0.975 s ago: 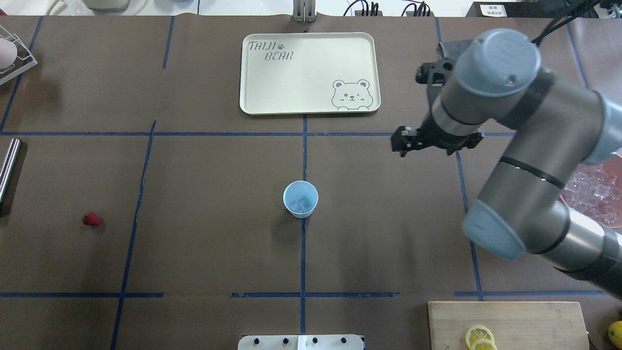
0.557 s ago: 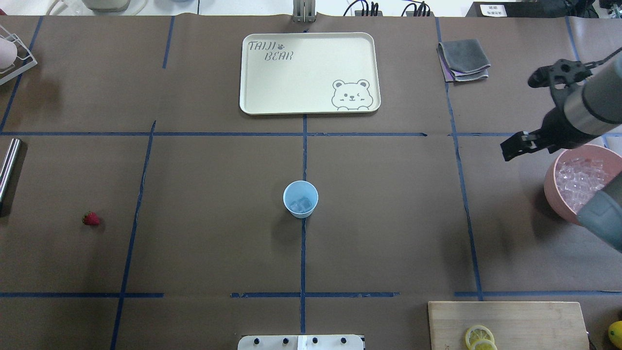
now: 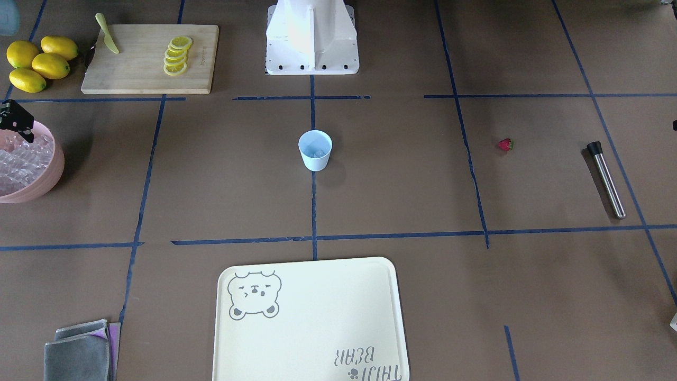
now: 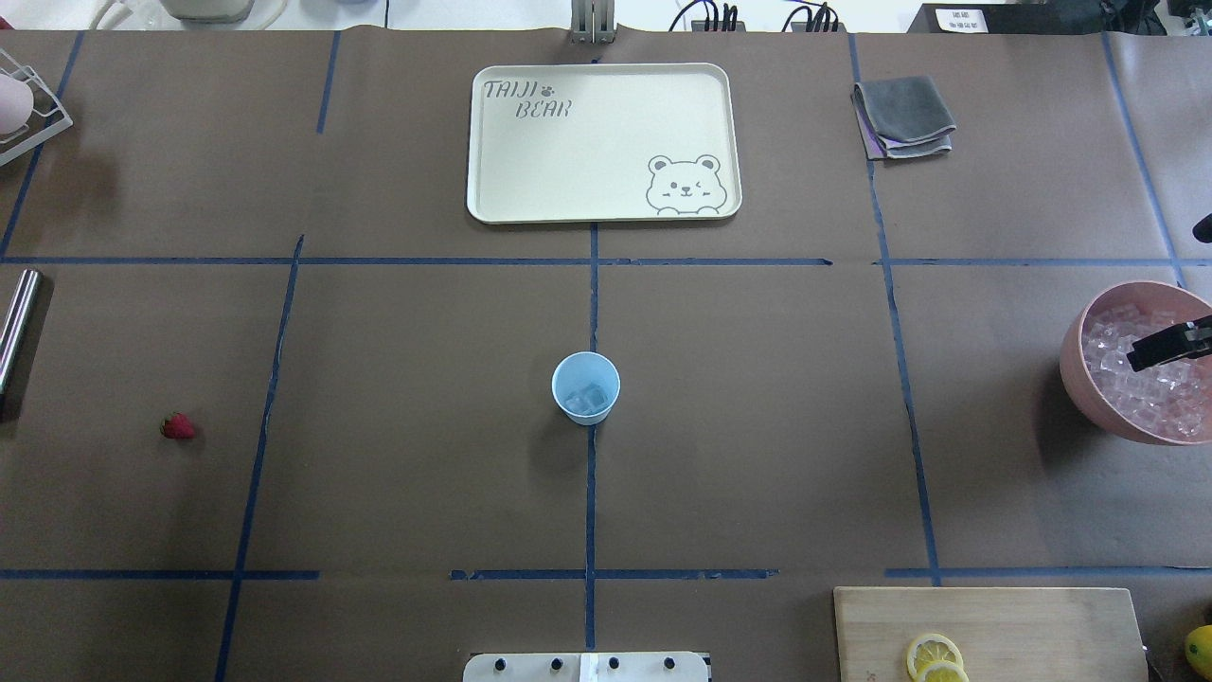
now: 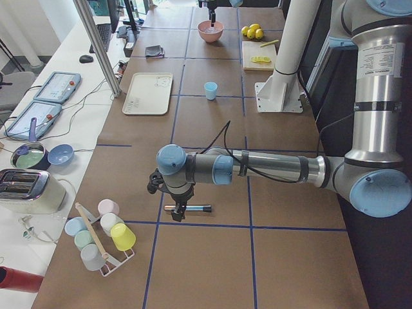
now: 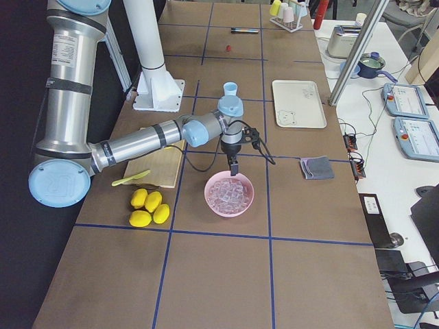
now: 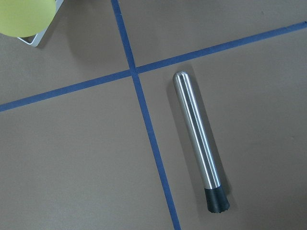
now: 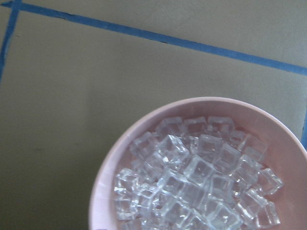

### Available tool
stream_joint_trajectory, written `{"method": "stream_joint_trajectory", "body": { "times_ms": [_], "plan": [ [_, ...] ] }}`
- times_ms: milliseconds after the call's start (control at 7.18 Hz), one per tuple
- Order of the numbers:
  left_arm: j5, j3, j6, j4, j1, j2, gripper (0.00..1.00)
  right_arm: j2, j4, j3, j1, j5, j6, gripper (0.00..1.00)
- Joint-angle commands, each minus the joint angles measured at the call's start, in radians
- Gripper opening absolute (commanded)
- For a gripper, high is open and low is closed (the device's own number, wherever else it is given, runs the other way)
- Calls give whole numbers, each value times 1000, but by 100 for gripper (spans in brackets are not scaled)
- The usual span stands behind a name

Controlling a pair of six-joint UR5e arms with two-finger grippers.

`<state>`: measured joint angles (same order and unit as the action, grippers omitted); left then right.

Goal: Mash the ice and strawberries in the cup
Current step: 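Grasp a third ice cube in the bowl with the right gripper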

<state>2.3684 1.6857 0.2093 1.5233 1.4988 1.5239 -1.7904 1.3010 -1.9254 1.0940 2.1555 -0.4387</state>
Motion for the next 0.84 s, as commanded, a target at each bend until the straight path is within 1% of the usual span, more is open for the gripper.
{"method": "stream_joint_trajectory", "body": {
  "times_ms": [0,139,418,696],
  "plan": [
    [0,0,1,0,0,-1,100,-11,-23,62,15,1,-96,91],
    [0,2,1,0,0,-1,100,-9,-23,60,14,0,-183,86],
    [0,3,2,0,0,-1,100,-9,-23,89,14,0,-210,71],
    [0,3,2,0,0,-2,100,-4,-23,92,12,-2,-230,66]
  ]
}}
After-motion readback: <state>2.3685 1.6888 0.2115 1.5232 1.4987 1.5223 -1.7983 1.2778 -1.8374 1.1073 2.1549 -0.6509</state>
